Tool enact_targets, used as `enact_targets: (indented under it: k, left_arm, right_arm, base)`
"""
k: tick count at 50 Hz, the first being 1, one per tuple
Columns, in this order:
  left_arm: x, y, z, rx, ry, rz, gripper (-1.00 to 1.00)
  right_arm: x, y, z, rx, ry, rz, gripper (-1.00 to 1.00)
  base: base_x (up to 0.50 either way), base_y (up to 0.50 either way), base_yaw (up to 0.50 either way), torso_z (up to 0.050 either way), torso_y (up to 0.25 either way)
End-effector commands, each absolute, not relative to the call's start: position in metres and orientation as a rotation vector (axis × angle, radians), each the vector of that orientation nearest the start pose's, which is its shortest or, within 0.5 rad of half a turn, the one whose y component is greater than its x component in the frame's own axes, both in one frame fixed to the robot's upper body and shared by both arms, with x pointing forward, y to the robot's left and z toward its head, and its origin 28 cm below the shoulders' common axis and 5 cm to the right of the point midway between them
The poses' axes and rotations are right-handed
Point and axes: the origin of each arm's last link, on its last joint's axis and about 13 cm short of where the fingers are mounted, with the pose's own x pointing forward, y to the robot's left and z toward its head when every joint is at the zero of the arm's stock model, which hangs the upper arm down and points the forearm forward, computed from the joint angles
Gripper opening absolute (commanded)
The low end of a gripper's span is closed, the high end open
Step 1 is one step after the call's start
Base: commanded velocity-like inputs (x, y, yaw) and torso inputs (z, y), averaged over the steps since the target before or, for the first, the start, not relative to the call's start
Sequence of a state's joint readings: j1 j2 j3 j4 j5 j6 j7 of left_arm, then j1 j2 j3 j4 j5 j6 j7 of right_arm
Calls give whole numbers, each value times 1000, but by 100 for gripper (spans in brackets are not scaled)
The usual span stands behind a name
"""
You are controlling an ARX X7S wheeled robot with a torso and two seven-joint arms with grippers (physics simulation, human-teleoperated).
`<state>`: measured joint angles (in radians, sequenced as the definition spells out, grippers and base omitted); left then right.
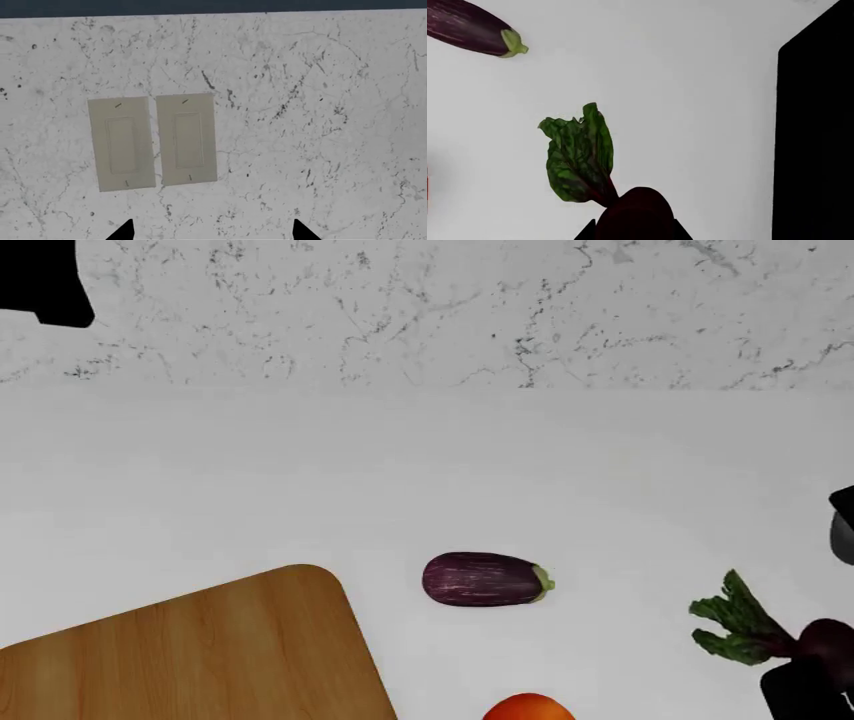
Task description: Clear the non-vegetable object off the cutting board and place the vegetables onto it.
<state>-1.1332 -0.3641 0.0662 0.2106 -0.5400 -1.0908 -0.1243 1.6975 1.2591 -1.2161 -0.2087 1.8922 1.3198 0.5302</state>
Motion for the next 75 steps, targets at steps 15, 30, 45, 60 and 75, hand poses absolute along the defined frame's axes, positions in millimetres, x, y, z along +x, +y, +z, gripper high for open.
enact_targets:
  k: [15,30,45,60,75]
  left_arm:
    - [314,259,315,40,-209,-105,100]
    - [312,258,317,38,-212,-105,100]
    - [312,257,318,39,-210,-107,100]
    - [314,256,318,40,-215,-114,100]
    - [313,257,318,51,-220,-101,100]
  right_arm:
    - [198,-242,300,-377,766,98,100]
    - [195,-205,332,-487,682,256,100]
    - [192,-178,347,-537,665,361,100]
    - [186,-161,334,-495,658,474,100]
    - [197,-155,308,-419,676,549,100]
  base:
    - [0,0,0,0,0]
    - [0,0,0,0,0]
    - [0,0,0,0,0]
    - [0,0,0,0,0]
    - [0,0,0,0,0]
